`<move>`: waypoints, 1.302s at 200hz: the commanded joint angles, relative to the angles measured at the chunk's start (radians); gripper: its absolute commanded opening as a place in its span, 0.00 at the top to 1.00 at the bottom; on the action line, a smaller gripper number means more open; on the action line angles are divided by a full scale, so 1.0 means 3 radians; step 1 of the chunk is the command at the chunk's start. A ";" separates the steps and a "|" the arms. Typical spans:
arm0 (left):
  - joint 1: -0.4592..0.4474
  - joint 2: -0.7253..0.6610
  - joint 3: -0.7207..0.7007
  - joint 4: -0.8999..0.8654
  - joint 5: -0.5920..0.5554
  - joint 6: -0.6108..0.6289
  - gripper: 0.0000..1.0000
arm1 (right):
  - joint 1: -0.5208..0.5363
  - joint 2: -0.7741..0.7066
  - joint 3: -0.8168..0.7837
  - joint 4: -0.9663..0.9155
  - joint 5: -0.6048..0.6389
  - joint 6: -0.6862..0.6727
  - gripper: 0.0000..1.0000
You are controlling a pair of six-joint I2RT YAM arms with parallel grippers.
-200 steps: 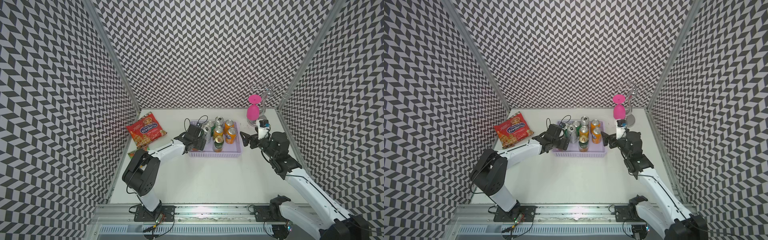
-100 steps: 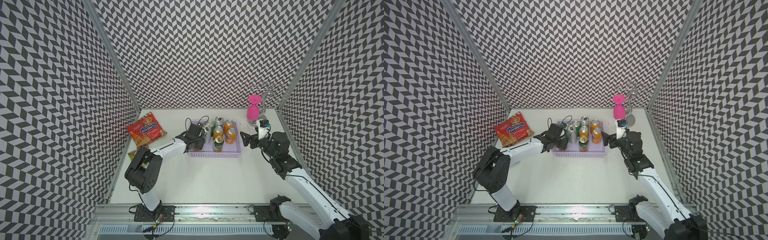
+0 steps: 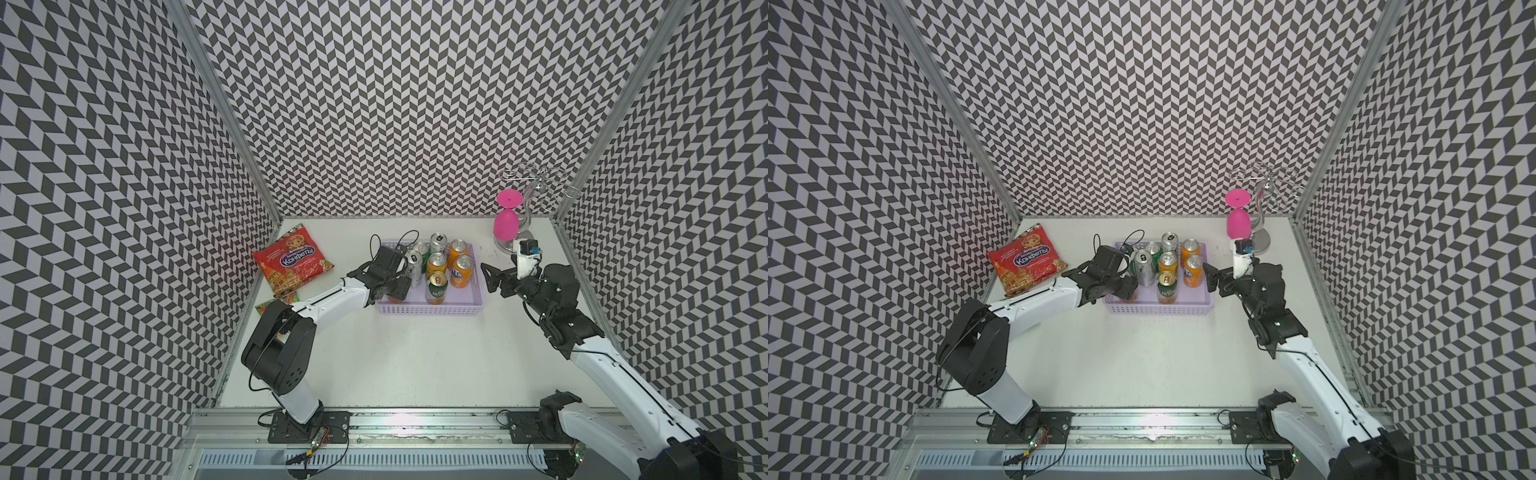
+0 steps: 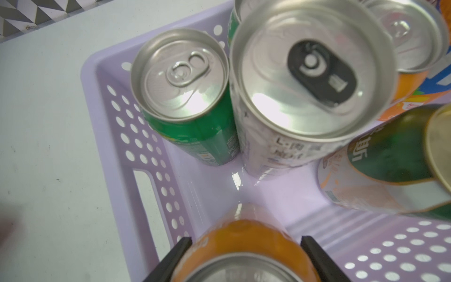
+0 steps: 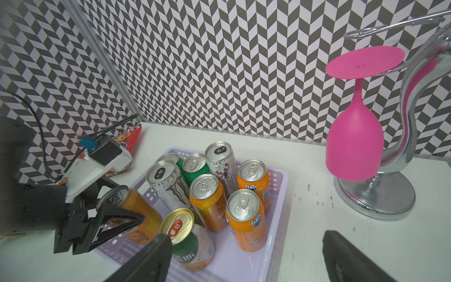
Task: Take out the drinks from the basket
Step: Pick up the drink from the basket, then place the drink at the center of the board.
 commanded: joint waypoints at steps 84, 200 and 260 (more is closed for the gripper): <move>-0.0012 -0.1015 0.0201 -0.0148 0.0023 -0.0036 0.51 | -0.0041 -0.0053 -0.0028 0.0190 0.0040 0.0045 0.00; -0.0017 -0.2298 -0.0560 -0.0470 -0.0021 -0.0409 0.57 | -0.0041 -0.0048 -0.0010 0.0171 0.0050 0.0041 0.00; -0.0016 -0.2688 -0.1136 -0.0394 -0.0016 -0.0630 0.60 | -0.0039 -0.0017 0.0016 0.0130 0.0113 0.0020 0.00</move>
